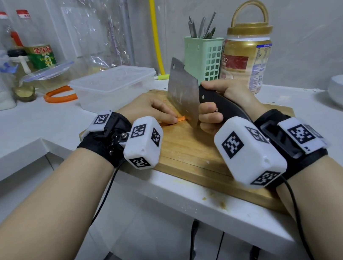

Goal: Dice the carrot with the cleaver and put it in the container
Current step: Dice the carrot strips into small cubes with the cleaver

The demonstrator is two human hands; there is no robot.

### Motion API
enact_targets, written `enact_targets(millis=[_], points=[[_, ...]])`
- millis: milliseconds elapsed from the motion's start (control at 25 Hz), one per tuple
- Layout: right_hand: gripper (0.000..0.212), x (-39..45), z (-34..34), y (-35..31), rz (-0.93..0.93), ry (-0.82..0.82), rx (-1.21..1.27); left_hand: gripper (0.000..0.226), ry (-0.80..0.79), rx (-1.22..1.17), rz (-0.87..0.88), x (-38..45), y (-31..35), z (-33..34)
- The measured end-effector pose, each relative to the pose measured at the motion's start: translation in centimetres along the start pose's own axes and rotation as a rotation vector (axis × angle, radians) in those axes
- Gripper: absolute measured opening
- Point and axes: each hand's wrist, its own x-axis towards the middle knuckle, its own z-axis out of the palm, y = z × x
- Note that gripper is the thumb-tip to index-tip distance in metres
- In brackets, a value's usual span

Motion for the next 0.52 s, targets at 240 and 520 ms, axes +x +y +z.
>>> enact_targets(millis=[240,520], points=[[0.036,0.01,0.29,-0.04,0.039,0.014,-0.064,0.01,-0.028,0.024,0.002,0.1,0.25,-0.03],[0.032,0.11,0.54,-0.02,0.042,0.016,-0.121,0.007,-0.018,0.051,-0.022,0.41,0.02,-0.19]])
